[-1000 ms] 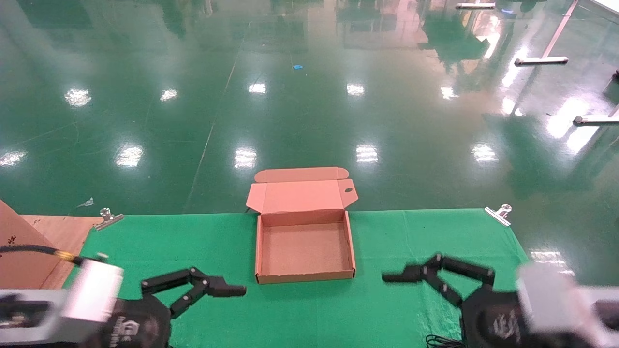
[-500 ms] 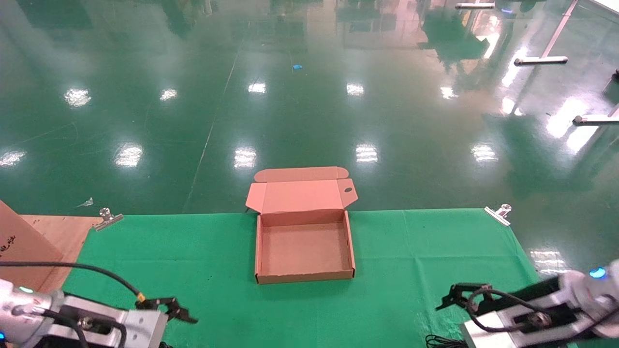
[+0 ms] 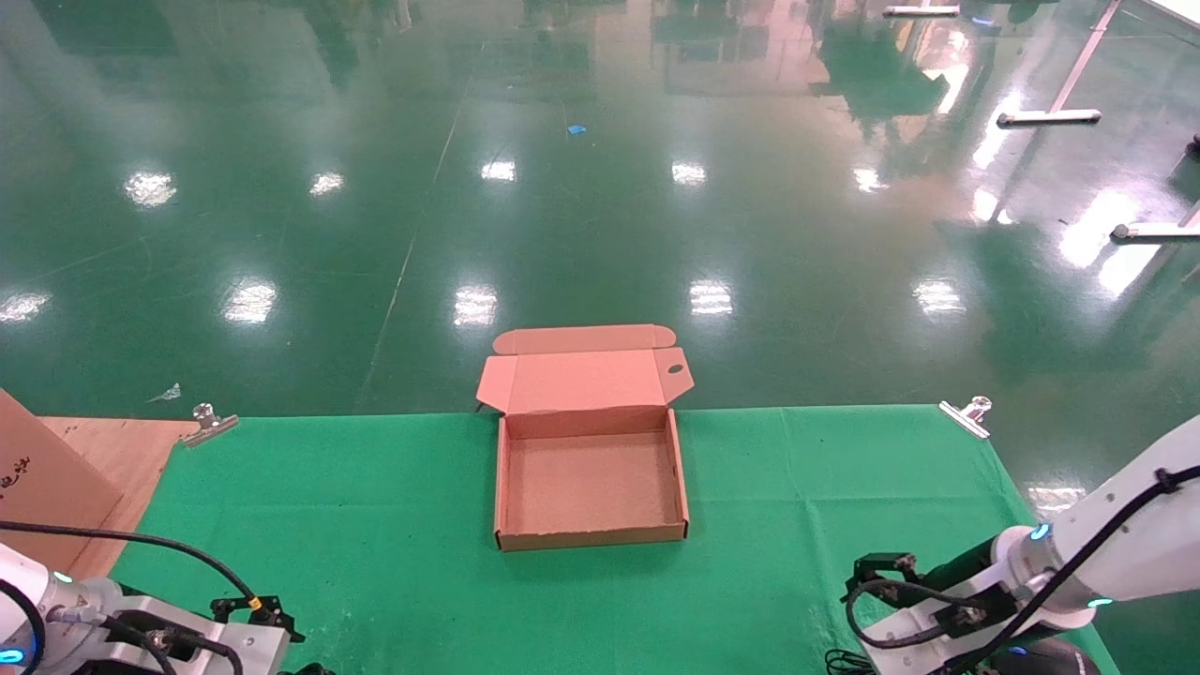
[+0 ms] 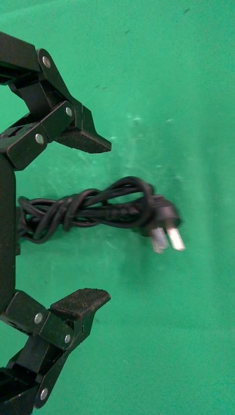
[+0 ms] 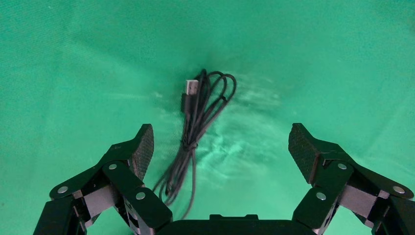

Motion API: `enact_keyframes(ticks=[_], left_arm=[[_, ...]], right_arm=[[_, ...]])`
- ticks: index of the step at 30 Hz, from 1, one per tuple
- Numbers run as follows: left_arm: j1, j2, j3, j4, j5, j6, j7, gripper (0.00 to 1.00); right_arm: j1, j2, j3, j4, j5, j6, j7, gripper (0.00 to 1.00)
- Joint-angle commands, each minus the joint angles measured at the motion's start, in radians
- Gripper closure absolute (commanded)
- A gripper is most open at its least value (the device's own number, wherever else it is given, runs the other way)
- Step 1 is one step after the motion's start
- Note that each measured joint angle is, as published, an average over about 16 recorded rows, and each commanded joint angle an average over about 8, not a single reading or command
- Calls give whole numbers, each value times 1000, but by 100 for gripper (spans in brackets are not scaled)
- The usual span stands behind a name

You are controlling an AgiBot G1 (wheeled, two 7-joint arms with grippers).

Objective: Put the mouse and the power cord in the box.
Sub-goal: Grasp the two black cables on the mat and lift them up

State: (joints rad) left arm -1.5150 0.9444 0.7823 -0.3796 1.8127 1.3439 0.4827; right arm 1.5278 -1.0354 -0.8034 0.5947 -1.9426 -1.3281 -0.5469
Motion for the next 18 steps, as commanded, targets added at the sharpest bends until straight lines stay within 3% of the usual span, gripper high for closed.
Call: enact_keyframes(ticks=[1, 13, 14, 18], left_arm=[[-7, 16, 7, 49, 15, -23, 24, 0], [-23, 62, 5, 208, 18, -105, 103, 0], [-25, 64, 3, 217, 16, -108, 107, 0], [-29, 75, 0, 249, 11, -119, 121, 0]], right_arm=[[1, -23, -4, -56, -3, 17, -30, 0], [31, -86, 2, -302, 15, 63, -177, 0], [33, -88, 3, -317, 16, 65, -186, 6], [43, -97, 4, -372, 18, 74, -219, 48]])
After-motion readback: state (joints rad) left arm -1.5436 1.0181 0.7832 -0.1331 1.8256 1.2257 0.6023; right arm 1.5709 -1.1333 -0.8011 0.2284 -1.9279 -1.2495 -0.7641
